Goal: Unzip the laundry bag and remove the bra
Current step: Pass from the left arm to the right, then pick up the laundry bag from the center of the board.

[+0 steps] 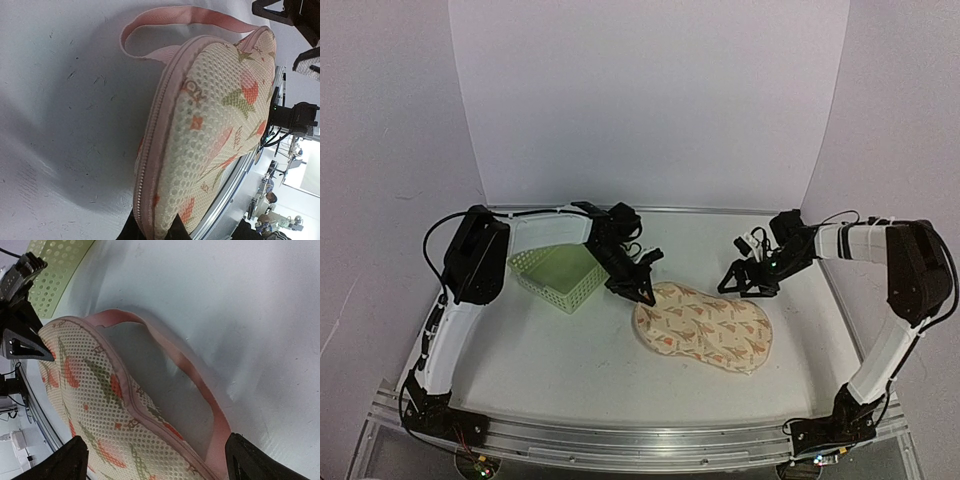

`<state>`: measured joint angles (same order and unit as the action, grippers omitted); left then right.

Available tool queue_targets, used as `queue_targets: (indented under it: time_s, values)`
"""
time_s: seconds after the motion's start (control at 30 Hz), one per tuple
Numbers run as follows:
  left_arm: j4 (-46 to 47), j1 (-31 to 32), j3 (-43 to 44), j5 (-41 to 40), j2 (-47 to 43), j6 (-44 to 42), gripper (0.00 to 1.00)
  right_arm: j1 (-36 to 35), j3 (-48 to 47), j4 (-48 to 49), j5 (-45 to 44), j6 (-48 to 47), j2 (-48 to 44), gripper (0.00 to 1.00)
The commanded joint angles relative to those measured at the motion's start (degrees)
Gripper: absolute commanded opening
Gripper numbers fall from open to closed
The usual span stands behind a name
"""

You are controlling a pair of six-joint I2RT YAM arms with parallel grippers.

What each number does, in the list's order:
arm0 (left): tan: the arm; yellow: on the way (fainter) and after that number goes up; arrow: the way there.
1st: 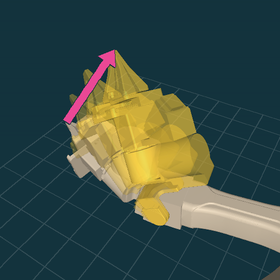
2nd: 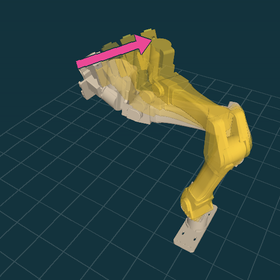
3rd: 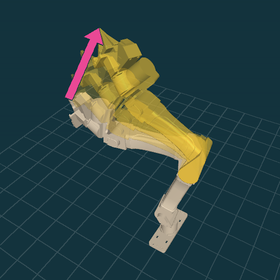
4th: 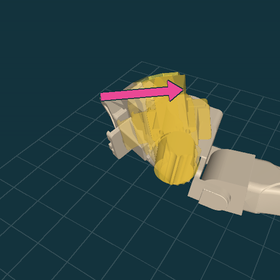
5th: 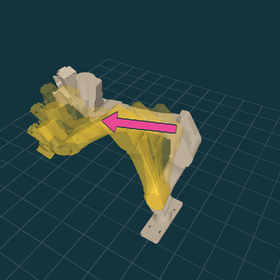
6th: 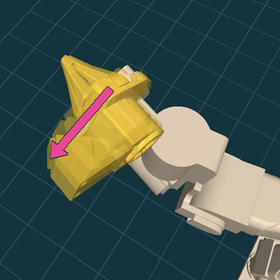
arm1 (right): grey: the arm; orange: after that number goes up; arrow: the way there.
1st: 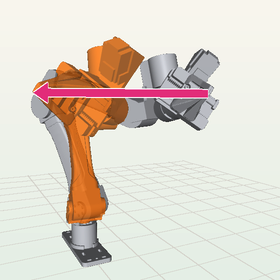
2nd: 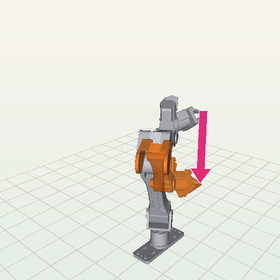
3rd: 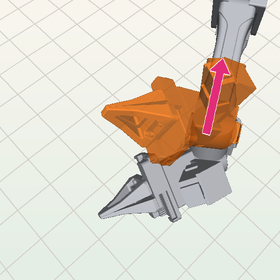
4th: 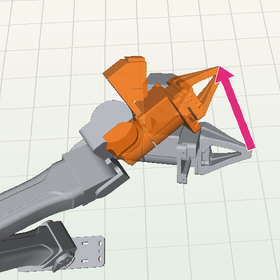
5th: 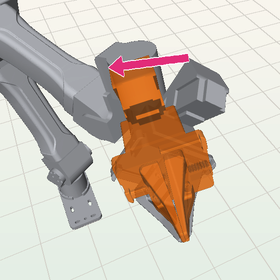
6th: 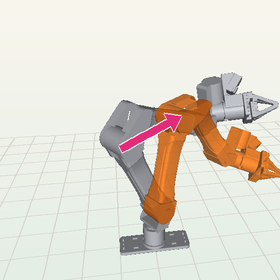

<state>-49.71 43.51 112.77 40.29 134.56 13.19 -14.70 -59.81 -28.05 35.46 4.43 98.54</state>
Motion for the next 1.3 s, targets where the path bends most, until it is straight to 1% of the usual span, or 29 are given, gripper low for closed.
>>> queue_targets:
  time_s: [0.0, 0.17, 0.37, 0.47, 0.57, 0.7, 0.73, 0.77, 0.8, 0.87, 0.93, 1.03, 1.07, 1.13, 1.27]
  values:
    - [-1.38, 0.0, 2.74, 0.09, -3.17, -2.24, 0.0, -0.92, 2.13, 0.76, 6.43, -1.35, 0.03, 0.96]
    - [-2.11, 0.0, 4.81, -0.19, -2.11, -2.72, 0.0, -1.01, 5.26, 1.38, 6.18, 0.18, -0.73, 0.93]
    - [-2.32, 0.0, 7.02, -1.71, -1.0, -2.31, 0.0, -1.3, 8.25, 1.95, 7.07, 2.21, -2.91, 0.84]
    - [-2.31, 0.0, 8.47, -3.18, -0.2, -1.26, 0.0, -1.38, 9.74, 2.04, 8.12, 2.93, -4.3, 0.69]
    - [-2.24, -0.08, 10.22, -4.64, 0.7, -0.04, 0.0, -1.41, 10.93, 2.21, 8.44, 3.67, -6.17, 0.51]
    - [-2.27, -0.09, 12.1, -6.46, 1.38, 1.33, 0.02, -1.47, 11.77, 2.21, 8.57, 4.56, -8.7, 0.21]
    - [-2.28, -0.1, 12.53, -6.81, 1.47, 1.61, 0.04, -1.46, 11.89, 2.21, 8.41, 4.74, -9.29, 0.11]
    - [-2.19, -0.13, 12.9, -7.08, 1.49, 1.84, 0.06, -1.44, 12.03, 2.21, 8.17, 5.07, -9.85, 0.01]
    - [-2.21, -0.09, 13.17, -7.36, 1.45, 2.1, 0.1, -1.41, 12.15, 2.21, 7.88, 5.24, -10.39, 0.0]
    - [-2.04, -0.09, 13.71, -8.27, 1.28, 2.79, 0.22, -1.38, 12.41, 2.21, 7.34, 5.76, -11.45, 0.0]
    - [-1.78, -0.09, 14.11, -10.1, 0.51, 3.4, 0.41, -1.42, 12.59, 2.28, 7.23, 6.42, -12.58, 0.0]
    - [-1.28, -0.17, 14.07, -14.4, -1.07, 4.9, 0.62, -1.41, 12.87, 2.47, 6.98, 7.79, -14.63, 0.0]
    - [-0.96, -0.22, 13.94, -15.44, -1.72, 5.58, 0.66, -1.37, 12.94, 2.48, 6.72, 8.33, -15.26, 0.0]
    - [-0.15, -0.26, 13.33, -16.85, -3.16, 6.99, 0.73, -1.3, 12.88, 2.48, 6.53, 9.55, -16.28, 0.0]
    - [2.1, -0.18, 10.53, -17.34, -6.64, 10.23, 0.8, -1.29, 12.26, 3.07, 6.42, 12.98, -17.84, 0.0]
